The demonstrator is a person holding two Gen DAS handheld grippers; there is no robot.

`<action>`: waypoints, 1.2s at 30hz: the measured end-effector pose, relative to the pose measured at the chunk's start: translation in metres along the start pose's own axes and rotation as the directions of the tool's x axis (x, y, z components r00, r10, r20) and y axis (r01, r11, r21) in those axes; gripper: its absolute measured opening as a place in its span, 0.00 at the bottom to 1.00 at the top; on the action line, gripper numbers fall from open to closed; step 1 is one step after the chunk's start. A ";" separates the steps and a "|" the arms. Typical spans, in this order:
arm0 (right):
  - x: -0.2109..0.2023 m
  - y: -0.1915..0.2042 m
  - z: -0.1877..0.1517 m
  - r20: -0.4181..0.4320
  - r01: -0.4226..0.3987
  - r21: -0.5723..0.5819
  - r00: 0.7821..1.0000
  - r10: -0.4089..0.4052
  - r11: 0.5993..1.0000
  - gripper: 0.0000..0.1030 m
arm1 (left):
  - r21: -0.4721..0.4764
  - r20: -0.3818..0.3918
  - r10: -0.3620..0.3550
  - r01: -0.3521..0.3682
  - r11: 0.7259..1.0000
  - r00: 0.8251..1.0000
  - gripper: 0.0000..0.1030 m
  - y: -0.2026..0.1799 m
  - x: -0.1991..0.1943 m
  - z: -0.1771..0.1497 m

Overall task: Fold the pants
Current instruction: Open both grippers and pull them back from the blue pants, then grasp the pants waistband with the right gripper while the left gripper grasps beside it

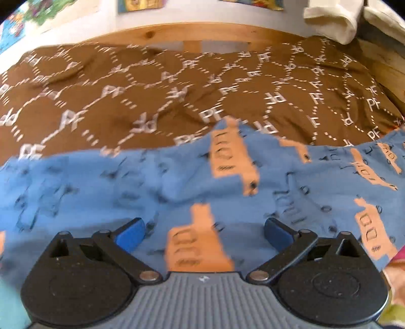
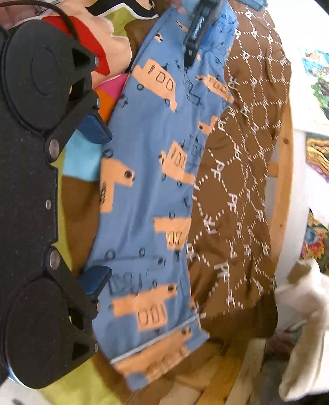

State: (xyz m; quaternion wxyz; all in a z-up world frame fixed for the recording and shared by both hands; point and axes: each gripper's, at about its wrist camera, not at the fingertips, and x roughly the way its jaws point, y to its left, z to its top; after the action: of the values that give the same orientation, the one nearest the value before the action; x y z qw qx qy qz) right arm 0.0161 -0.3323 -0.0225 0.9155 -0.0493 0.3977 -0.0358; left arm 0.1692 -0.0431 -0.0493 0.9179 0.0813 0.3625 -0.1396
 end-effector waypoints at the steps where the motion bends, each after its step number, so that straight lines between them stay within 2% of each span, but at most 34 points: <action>1: -0.003 -0.002 -0.001 0.005 0.013 0.008 1.000 -0.013 1.000 0.99 | 0.021 -0.002 0.017 -0.017 1.000 1.000 0.99 -0.001 -0.003 -0.002; 4: -0.012 -0.013 -0.005 0.020 0.084 0.062 0.996 -0.086 0.995 0.99 | 0.079 -0.013 0.089 -0.088 0.993 0.996 0.99 -0.007 -0.012 -0.007; 7: -0.028 -0.037 -0.007 0.053 0.136 0.205 0.987 -0.149 0.969 0.99 | 0.060 -0.037 0.101 -0.099 0.993 0.994 1.00 -0.013 -0.017 0.001; 10: -0.043 -0.067 -0.011 0.090 0.118 0.371 0.983 -0.162 0.921 0.99 | 0.061 -0.008 0.002 -0.001 0.998 1.000 1.00 -0.037 -0.014 0.024; 12: -0.047 -0.079 -0.011 0.115 0.087 0.411 0.983 -0.146 0.907 0.98 | 0.097 0.034 -0.074 0.070 0.993 0.997 1.00 -0.065 -0.012 0.042; 14: -0.048 -0.083 -0.008 0.128 0.085 0.402 0.981 -0.148 0.911 0.95 | 0.146 0.074 -0.172 0.160 0.976 0.982 1.00 -0.096 -0.007 0.061; 17: -0.048 -0.096 -0.004 0.144 0.069 0.442 0.979 -0.146 0.894 0.86 | 0.211 0.109 -0.344 0.317 0.925 0.933 1.00 -0.146 0.004 0.088; 20: -0.049 -0.113 -0.004 0.170 0.022 0.537 0.976 -0.134 0.843 0.79 | 0.287 0.113 -0.491 0.444 0.849 0.864 1.00 -0.196 0.020 0.111; 23: -0.048 -0.122 -0.005 0.192 -0.005 0.567 0.973 -0.126 0.824 0.77 | 0.341 0.106 -0.571 0.510 0.790 0.814 1.00 -0.237 0.037 0.125; 26: -0.048 -0.121 -0.006 0.198 -0.004 0.535 0.973 -0.122 0.845 0.76 | 0.376 0.096 -0.627 0.555 0.742 0.773 1.00 -0.264 0.052 0.136; 27: -0.047 -0.120 -0.006 0.198 0.001 0.518 0.973 -0.121 0.856 0.75 | 0.387 0.090 -0.637 0.563 0.730 0.765 1.00 -0.270 0.056 0.137; 28: -0.047 -0.119 -0.006 0.198 0.005 0.509 0.973 -0.123 0.861 0.73 | 0.401 0.085 -0.641 0.562 0.723 0.763 1.00 -0.274 0.061 0.136; 29: -0.046 -0.120 -0.006 0.199 0.006 0.505 0.972 -0.123 0.863 0.71 | 0.417 0.085 -0.625 0.542 0.730 0.776 1.00 -0.282 0.067 0.135; 32: -0.045 -0.125 -0.006 0.202 0.006 0.523 0.970 -0.131 0.852 0.64 | 0.418 0.069 -0.529 0.457 0.785 0.846 0.95 -0.297 0.087 0.131; 35: -0.043 -0.133 -0.004 0.210 -0.005 0.557 0.968 -0.135 0.831 0.59 | 0.303 0.029 -0.541 0.508 0.806 0.841 0.97 -0.292 0.103 0.132; 36: -0.043 -0.135 -0.005 0.211 -0.009 0.565 0.968 -0.133 0.825 0.58 | 0.297 0.025 -0.541 0.510 0.807 0.841 0.97 -0.292 0.104 0.132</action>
State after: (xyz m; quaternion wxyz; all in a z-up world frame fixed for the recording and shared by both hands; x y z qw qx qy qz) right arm -0.0202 -0.4618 0.0214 0.9290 0.2049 0.2538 -0.1747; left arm 0.2345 -0.3739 -0.0390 0.8407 0.0984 0.2970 -0.4420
